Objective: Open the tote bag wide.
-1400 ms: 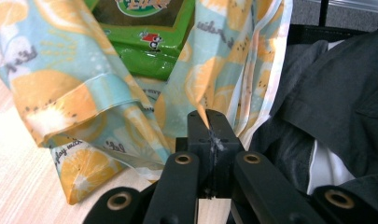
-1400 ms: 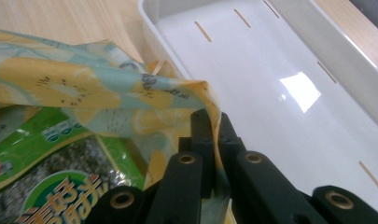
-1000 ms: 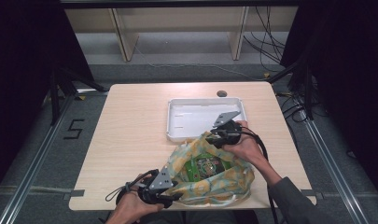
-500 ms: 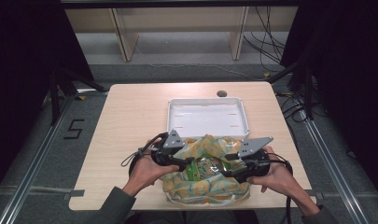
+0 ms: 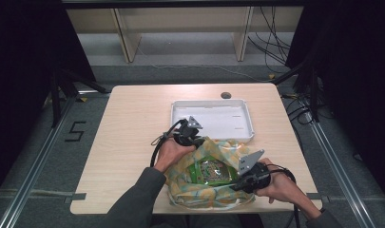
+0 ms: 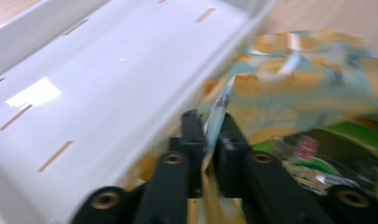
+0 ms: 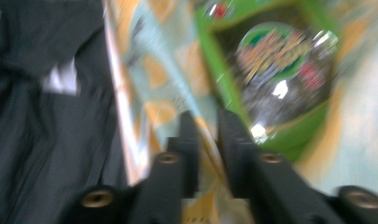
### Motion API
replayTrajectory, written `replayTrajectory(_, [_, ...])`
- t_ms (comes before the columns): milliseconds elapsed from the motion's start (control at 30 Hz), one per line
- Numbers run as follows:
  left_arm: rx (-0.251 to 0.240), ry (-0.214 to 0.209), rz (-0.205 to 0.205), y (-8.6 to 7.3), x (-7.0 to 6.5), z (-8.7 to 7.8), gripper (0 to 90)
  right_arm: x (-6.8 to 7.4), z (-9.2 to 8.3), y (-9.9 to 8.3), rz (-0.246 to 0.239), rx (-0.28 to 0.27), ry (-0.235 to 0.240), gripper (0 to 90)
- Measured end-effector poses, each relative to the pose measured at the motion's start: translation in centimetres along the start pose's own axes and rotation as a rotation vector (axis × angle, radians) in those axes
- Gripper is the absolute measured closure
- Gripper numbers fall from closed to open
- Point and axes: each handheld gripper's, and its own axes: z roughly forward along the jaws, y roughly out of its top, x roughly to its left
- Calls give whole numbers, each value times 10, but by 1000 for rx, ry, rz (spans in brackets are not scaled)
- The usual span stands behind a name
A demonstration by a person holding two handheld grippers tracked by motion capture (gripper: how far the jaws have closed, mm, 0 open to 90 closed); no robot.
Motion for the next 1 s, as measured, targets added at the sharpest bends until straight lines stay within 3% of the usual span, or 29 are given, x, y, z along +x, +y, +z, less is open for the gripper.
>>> replayTrajectory(167, [5,56,-78,0,22,6,886,20,6,-17,-38,81,36,900])
replayTrajectory(300, [17,60,-78,2,26,10,881,28,9,-24,-37,97,41,900])
replayTrajectory(367, [31,62,-59,3,24,13,873,28,10,-25,-33,100,38,899])
replayTrajectory(433, [20,53,-74,3,21,8,717,25,4,-22,24,57,10,715])
replayTrajectory(467, [20,53,-74,3,21,8,650,25,4,-22,24,57,10,715])
replayTrajectory(500, [3,49,-64,4,18,-2,595,20,-6,-15,28,-33,-47,595])
replayTrajectory(533, [3,49,-64,4,18,-2,540,20,-6,-15,28,-33,-47,595])
replayTrajectory(600, [-22,28,-61,5,13,-18,486,17,-20,-7,54,-127,-78,507])
replayTrajectory(667, [-57,26,-56,6,7,-37,429,14,-31,2,56,-221,-94,502])
replayTrajectory(767, [-93,-12,-45,3,-5,-64,396,7,-43,14,59,-288,-161,470])
replayTrajectory(833, [-98,-68,-26,-4,-16,-78,391,-1,-45,21,85,-295,-200,445])
replayTrajectory(867, [-101,-84,-20,-9,-23,-84,381,-11,-40,26,133,-270,-235,432])
replayTrajectory(900, [-96,-138,-11,-20,-36,-92,368,-15,-35,28,157,-253,-229,431])
replayTrajectory(933, [-96,-138,-11,-20,-36,-92,358,-15,-35,28,157,-253,-229,431])
replayTrajectory(1000, [-88,-210,3,-33,-50,-96,338,-26,-25,31,175,-213,-252,424])
